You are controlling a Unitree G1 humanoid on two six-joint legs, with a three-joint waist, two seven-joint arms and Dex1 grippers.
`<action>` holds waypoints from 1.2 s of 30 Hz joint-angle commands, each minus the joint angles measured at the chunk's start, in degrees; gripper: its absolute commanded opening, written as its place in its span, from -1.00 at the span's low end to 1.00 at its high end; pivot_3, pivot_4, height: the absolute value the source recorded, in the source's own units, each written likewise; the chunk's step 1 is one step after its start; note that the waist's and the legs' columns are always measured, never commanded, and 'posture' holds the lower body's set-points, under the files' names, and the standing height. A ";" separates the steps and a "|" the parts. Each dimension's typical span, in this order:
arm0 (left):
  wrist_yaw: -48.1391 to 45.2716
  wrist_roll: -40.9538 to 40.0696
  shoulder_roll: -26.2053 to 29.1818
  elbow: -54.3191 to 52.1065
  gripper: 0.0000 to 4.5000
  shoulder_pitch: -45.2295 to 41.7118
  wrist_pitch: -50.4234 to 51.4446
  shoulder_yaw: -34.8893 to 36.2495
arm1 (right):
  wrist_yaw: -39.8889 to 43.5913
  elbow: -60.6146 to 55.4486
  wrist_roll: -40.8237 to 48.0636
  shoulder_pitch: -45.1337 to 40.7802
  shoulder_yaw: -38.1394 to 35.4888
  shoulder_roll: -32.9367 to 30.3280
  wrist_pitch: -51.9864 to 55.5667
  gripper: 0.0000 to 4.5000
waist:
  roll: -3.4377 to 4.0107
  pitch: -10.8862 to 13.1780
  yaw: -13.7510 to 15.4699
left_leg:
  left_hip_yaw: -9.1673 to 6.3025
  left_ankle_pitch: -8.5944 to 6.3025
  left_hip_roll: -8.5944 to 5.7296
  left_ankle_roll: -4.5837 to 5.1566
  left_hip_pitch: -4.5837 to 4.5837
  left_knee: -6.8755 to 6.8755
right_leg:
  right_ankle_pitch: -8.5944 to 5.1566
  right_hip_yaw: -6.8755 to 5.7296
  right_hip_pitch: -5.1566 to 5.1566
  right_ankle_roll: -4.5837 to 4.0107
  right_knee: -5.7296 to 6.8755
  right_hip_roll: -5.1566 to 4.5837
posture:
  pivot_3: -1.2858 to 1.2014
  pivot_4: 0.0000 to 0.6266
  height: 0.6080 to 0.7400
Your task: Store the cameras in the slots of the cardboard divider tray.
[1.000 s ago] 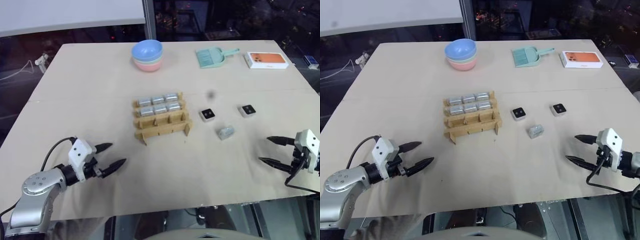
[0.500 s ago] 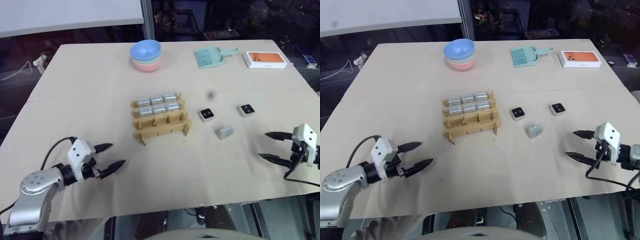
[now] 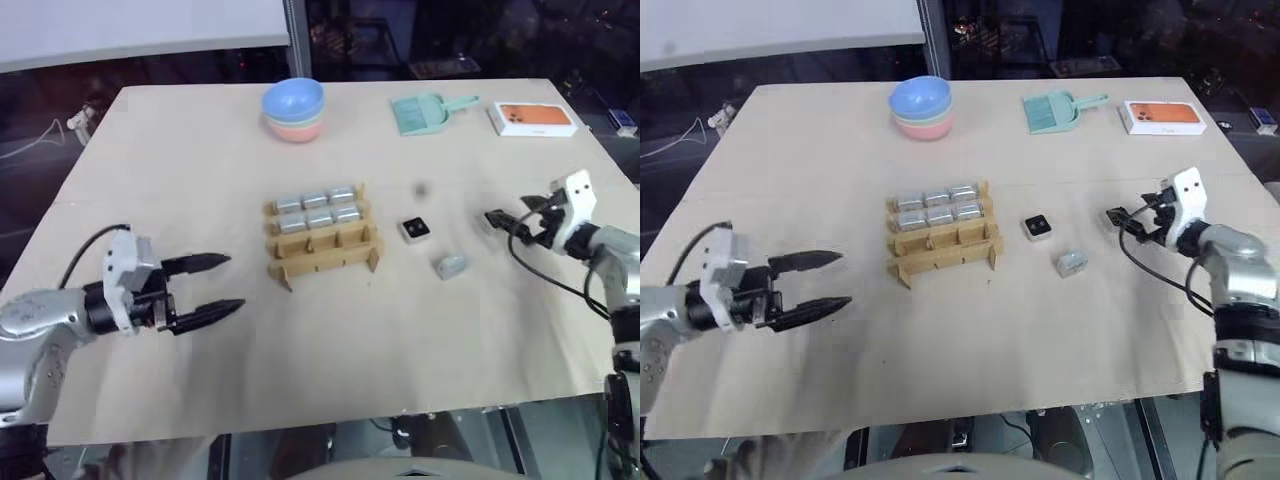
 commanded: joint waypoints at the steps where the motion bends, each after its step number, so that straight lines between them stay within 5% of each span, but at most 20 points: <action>1: -3.03 -4.39 3.04 -3.21 0.91 -3.74 3.05 2.04 | -2.76 4.62 -0.86 -2.82 0.03 0.95 0.71 1.00 | 0.02 0.01 0.08 | -0.01 0.00 -0.01 0.00 -0.06 0.00 | 0.01 -0.05 -0.01 0.02 -0.03 -0.01 | 0.03 -0.52 1.00; 10: -3.03 -5.34 3.60 -3.74 0.91 -9.08 5.77 0.85 | -3.75 5.85 -3.00 -1.90 2.51 2.71 0.03 1.00 | 0.09 0.06 -0.27 | -0.04 0.00 -0.05 0.00 -0.07 0.00 | 0.12 -0.05 -0.02 0.21 -0.02 -0.02 | 0.03 -0.52 1.00; 13: -2.96 -5.06 3.35 -3.63 0.93 -8.93 6.11 0.41 | -3.84 4.98 -3.55 -1.02 2.71 2.76 -1.42 0.64 | 0.08 0.06 -0.24 | -0.04 0.01 -0.04 0.00 -0.07 0.00 | 0.12 -0.07 -0.01 0.21 -0.01 -0.01 | 0.03 -0.52 1.00; 17: -1.44 -6.18 4.09 -3.34 0.93 -9.42 10.70 -0.25 | -4.25 5.23 -5.87 -0.38 3.93 2.23 -4.28 -0.13 | 0.08 0.06 -0.27 | -0.04 0.01 -0.04 0.00 -0.06 0.00 | 0.12 -0.06 -0.01 0.21 -0.01 -0.01 | 0.03 -0.52 1.00; 22: 4.38 -5.06 2.84 -4.21 0.93 -10.97 15.50 -2.66 | -3.14 3.81 -7.98 -0.13 5.31 2.03 -11.78 -0.12 | 0.08 0.06 -0.27 | -0.08 0.01 -0.04 0.00 -0.05 0.00 | 0.12 -0.04 -0.01 0.22 -0.01 -0.01 | 0.03 -0.52 1.00; 26: 13.82 -4.99 -0.07 -6.14 0.93 -15.76 22.43 -7.56 | 1.35 -5.69 -10.72 1.04 10.16 2.20 -23.82 -0.12 | 0.11 0.08 -0.25 | -0.16 0.01 -0.04 0.00 -0.04 0.00 | 0.13 -0.03 -0.01 0.24 0.01 0.00 | 0.03 -0.52 1.00; 36: 20.97 -8.48 -7.89 -1.87 0.93 -30.99 34.27 -14.00 | 3.55 -26.02 -17.81 -3.49 22.00 5.62 -39.26 -0.12 | 0.11 0.09 -0.14 | -0.25 0.02 -0.05 -0.03 -0.04 0.04 | 0.14 -0.03 -0.02 0.25 0.05 0.00 | 0.03 -0.52 1.00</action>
